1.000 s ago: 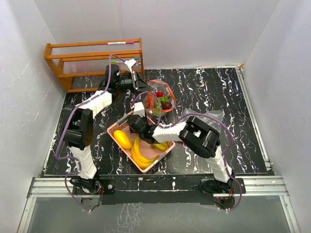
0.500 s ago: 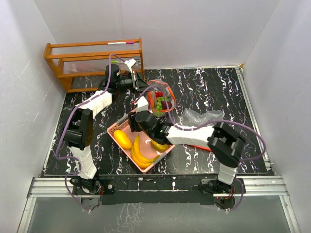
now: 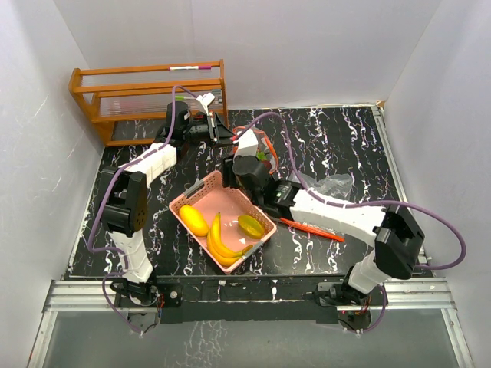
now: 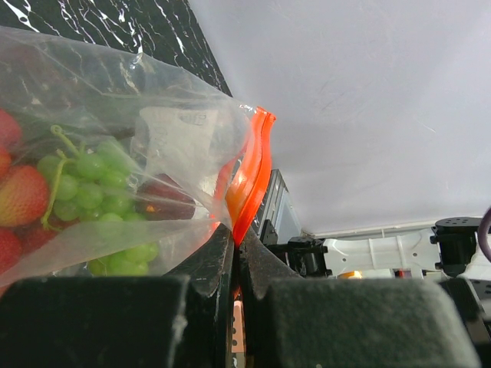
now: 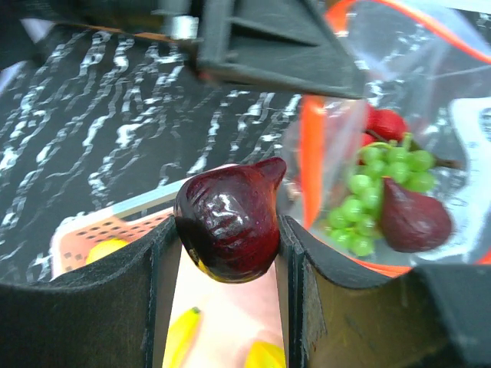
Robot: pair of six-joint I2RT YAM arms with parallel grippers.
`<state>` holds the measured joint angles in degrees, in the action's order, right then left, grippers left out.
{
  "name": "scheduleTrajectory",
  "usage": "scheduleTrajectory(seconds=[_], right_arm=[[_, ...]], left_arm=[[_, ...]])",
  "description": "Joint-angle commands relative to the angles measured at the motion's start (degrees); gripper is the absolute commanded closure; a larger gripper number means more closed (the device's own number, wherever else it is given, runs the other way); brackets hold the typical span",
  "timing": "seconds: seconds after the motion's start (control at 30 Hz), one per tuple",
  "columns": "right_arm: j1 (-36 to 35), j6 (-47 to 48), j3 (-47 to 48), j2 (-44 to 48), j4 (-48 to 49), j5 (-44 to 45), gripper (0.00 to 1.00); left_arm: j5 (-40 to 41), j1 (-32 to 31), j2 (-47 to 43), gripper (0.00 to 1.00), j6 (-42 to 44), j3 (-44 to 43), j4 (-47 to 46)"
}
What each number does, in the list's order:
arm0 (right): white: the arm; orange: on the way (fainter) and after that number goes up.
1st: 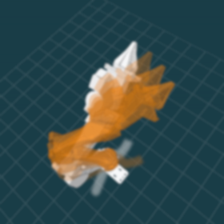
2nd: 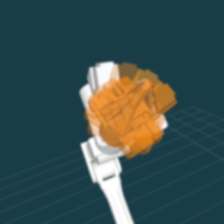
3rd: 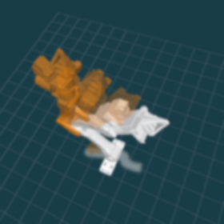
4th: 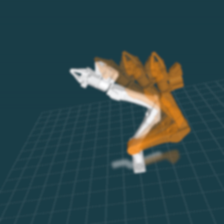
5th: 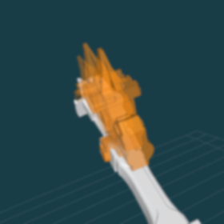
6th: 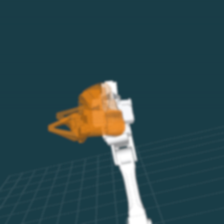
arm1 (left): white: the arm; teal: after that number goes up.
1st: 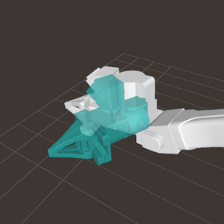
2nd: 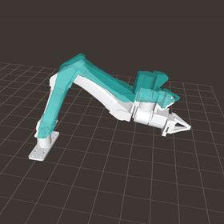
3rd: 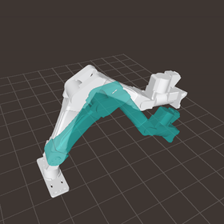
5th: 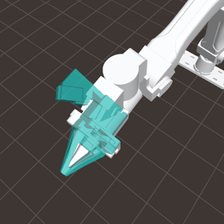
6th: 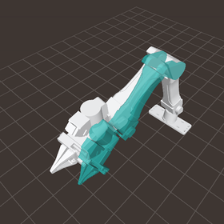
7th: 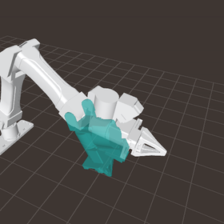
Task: Place the food in the zip-top bag and seal the zipper
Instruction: Place the fake fruit in the zipper food storage bag.
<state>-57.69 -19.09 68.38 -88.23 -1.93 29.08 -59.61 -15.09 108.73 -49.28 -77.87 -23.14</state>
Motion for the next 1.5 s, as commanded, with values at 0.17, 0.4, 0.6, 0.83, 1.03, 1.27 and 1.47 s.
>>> scheduleTrajectory(seconds=[0.17,0.4,0.6,0.83,1.03,1.27,1.47], right_arm=[[7.7,-2.4,1.7,3.9,-6.2,4.5,0.59],[16.4,-0.6,2.6,1.0,-3.5,-8.0,0.44],[17.2,2.8,8.5,-3.6,-6.1,-12.6,0.22],[17.2,1.0,5.8,2.6,-7.0,-9.0,0.17],[17.3,-4.0,1.5,7.0,-16.2,-1.6,0.18],[21.1,-5.9,-5.0,9.2,-15.4,-6.8,0.24],[24.8,-3.8,-7.1,7.3,-7.1,-15.0,0.31]], left_arm=[[-2.4,0.5,-3.7,1.0,0.1,-0.1,-1.6],[-2.4,0.5,-3.5,1.0,-0.6,0.2,-2.4],[-2.7,0.4,-3.2,1.0,-0.6,-0.1,-2.4],[-2.6,0.5,-3.2,1.0,-0.9,0.0,-2.4],[-3.0,0.4,-3.3,1.0,-2.9,0.6,-4.5],[-4.4,0.5,-2.8,1.0,-6.1,1.8,-8.4],[-5.5,0.5,-2.0,1.0,-9.9,2.8,-13.5]])
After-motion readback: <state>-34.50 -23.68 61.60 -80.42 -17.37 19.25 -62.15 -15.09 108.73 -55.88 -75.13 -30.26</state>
